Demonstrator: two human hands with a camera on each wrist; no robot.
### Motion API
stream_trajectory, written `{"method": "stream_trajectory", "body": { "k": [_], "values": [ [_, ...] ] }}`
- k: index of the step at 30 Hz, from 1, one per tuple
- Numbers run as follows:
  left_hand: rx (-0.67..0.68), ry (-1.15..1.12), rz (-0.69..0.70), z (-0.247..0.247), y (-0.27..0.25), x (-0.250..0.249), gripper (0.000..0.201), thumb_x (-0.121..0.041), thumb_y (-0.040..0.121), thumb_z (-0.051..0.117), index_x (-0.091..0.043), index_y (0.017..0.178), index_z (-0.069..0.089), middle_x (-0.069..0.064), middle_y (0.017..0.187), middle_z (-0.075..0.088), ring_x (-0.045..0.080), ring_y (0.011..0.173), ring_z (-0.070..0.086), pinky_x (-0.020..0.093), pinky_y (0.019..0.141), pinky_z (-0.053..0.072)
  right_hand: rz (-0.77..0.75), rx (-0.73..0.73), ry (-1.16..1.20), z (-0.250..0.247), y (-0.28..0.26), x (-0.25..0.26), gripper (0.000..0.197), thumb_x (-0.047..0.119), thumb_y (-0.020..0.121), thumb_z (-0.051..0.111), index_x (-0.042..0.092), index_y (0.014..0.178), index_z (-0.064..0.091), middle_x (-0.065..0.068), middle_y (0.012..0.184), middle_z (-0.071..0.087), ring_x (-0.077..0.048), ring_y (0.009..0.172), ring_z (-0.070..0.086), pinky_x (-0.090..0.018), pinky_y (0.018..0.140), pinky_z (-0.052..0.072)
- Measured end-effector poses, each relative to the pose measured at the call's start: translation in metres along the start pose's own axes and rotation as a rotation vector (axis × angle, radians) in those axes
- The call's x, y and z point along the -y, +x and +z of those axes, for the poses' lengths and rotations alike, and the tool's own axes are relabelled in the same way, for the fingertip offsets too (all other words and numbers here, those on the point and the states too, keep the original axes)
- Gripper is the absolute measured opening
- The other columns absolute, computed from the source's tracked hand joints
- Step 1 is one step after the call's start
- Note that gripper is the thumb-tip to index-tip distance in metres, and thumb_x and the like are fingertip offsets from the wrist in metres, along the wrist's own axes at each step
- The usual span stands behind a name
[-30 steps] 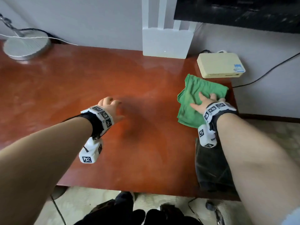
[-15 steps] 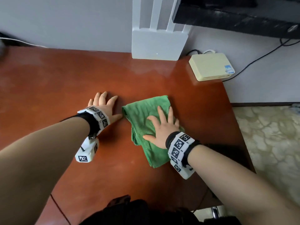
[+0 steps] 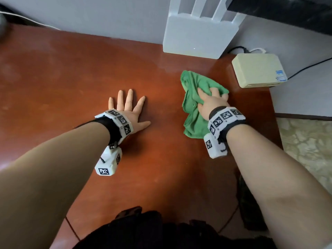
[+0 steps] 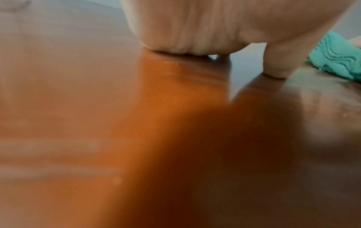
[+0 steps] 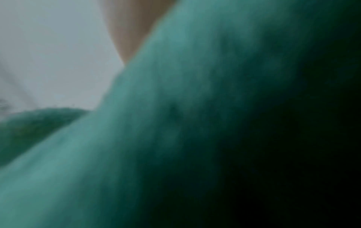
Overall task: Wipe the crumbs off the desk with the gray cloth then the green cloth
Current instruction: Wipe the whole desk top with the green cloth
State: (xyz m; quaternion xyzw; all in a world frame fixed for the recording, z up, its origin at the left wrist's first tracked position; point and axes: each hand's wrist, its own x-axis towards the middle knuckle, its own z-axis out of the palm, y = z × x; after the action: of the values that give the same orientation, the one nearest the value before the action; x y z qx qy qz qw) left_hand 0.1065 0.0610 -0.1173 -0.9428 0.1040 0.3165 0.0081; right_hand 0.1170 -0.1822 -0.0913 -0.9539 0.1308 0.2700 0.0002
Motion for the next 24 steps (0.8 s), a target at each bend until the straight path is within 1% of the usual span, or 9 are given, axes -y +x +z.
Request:
{"method": "stream_trajectory", "body": {
  "k": [4, 6, 8, 11, 13, 15, 20, 22, 24],
  "values": [
    [0.082, -0.003, 0.028, -0.005, 0.000, 0.004, 0.121, -0.073, 0.065, 0.061, -0.035, 0.143, -0.024, 0.006, 0.149, -0.036, 0.033, 0.137, -0.032, 0.055, 0.111, -0.013, -0.512, 0.007, -0.172, 0.029, -0.053, 0.005, 0.055, 0.037, 0.093, 0.041, 0.049, 0.142, 0.018, 0.004, 0.152, 0.009, -0.036, 0.126, 0.022, -0.038, 0.094, 0.044],
    [0.110, 0.007, 0.033, -0.007, -0.001, 0.003, 0.131, -0.071, 0.059, 0.068, -0.035, 0.142, -0.027, 0.006, 0.148, -0.038, 0.034, 0.136, -0.033, 0.056, 0.111, -0.013, -0.593, 0.031, -0.224, 0.030, -0.054, -0.003, 0.056, 0.040, 0.091, 0.043, 0.052, 0.141, 0.019, 0.005, 0.152, 0.009, -0.033, 0.122, 0.025, -0.037, 0.089, 0.047],
    [0.118, 0.018, 0.025, -0.008, 0.000, 0.002, 0.134, -0.071, 0.057, 0.070, -0.035, 0.141, -0.028, 0.006, 0.147, -0.039, 0.034, 0.136, -0.033, 0.057, 0.111, -0.013, -0.485, -0.004, -0.185, 0.019, -0.025, -0.013, 0.057, 0.039, 0.091, 0.046, 0.051, 0.141, 0.021, 0.004, 0.152, 0.011, -0.035, 0.124, 0.025, -0.038, 0.096, 0.043],
    [0.142, 0.005, 0.009, -0.009, -0.001, -0.001, 0.132, -0.070, 0.058, 0.069, -0.036, 0.140, -0.029, 0.005, 0.146, -0.041, 0.033, 0.135, -0.035, 0.056, 0.112, -0.013, -0.063, -0.039, 0.084, -0.013, 0.028, -0.022, 0.056, 0.038, 0.092, 0.044, 0.045, 0.143, 0.023, -0.001, 0.153, 0.013, -0.038, 0.131, 0.021, -0.043, 0.107, 0.030],
    [0.155, 0.002, 0.001, -0.010, 0.000, -0.001, 0.130, -0.070, 0.060, 0.068, -0.037, 0.140, -0.029, 0.004, 0.146, -0.041, 0.032, 0.135, -0.036, 0.056, 0.111, -0.014, 0.108, -0.036, 0.149, -0.029, 0.048, -0.018, 0.056, 0.039, 0.093, 0.040, 0.042, 0.145, 0.020, -0.003, 0.152, 0.013, -0.040, 0.133, 0.020, -0.046, 0.108, 0.027],
    [0.170, -0.002, -0.005, -0.012, 0.001, -0.001, 0.128, -0.069, 0.062, 0.067, -0.038, 0.139, -0.030, 0.004, 0.145, -0.042, 0.032, 0.134, -0.036, 0.056, 0.111, -0.014, 0.080, -0.043, 0.133, -0.032, 0.050, -0.005, 0.056, 0.039, 0.093, 0.041, 0.041, 0.145, 0.021, -0.004, 0.151, 0.013, -0.040, 0.132, 0.019, -0.048, 0.107, 0.027],
    [0.169, -0.003, 0.000, -0.013, 0.003, -0.001, 0.127, -0.070, 0.061, 0.067, -0.038, 0.140, -0.028, 0.005, 0.146, -0.040, 0.034, 0.135, -0.034, 0.057, 0.110, -0.013, -0.398, -0.049, -0.049, -0.005, 0.015, 0.026, 0.055, 0.037, 0.092, 0.045, 0.044, 0.143, 0.025, 0.001, 0.151, 0.015, -0.034, 0.129, 0.021, -0.038, 0.100, 0.037],
    [0.169, -0.009, 0.001, -0.013, 0.003, -0.002, 0.128, -0.070, 0.061, 0.067, -0.038, 0.140, -0.028, 0.004, 0.146, -0.041, 0.034, 0.135, -0.035, 0.057, 0.110, -0.014, -0.405, -0.020, -0.056, -0.014, 0.022, 0.022, 0.055, 0.036, 0.092, 0.045, 0.047, 0.142, 0.024, 0.004, 0.152, 0.014, -0.033, 0.130, 0.020, -0.036, 0.100, 0.036],
    [0.168, -0.015, -0.001, -0.012, 0.002, -0.001, 0.127, -0.070, 0.061, 0.067, -0.039, 0.140, -0.028, 0.004, 0.146, -0.042, 0.033, 0.134, -0.036, 0.056, 0.111, -0.014, -0.301, -0.038, -0.041, -0.027, 0.041, 0.013, 0.055, 0.037, 0.092, 0.045, 0.046, 0.142, 0.025, 0.003, 0.153, 0.015, -0.033, 0.132, 0.020, -0.039, 0.104, 0.032]
  ]
}}
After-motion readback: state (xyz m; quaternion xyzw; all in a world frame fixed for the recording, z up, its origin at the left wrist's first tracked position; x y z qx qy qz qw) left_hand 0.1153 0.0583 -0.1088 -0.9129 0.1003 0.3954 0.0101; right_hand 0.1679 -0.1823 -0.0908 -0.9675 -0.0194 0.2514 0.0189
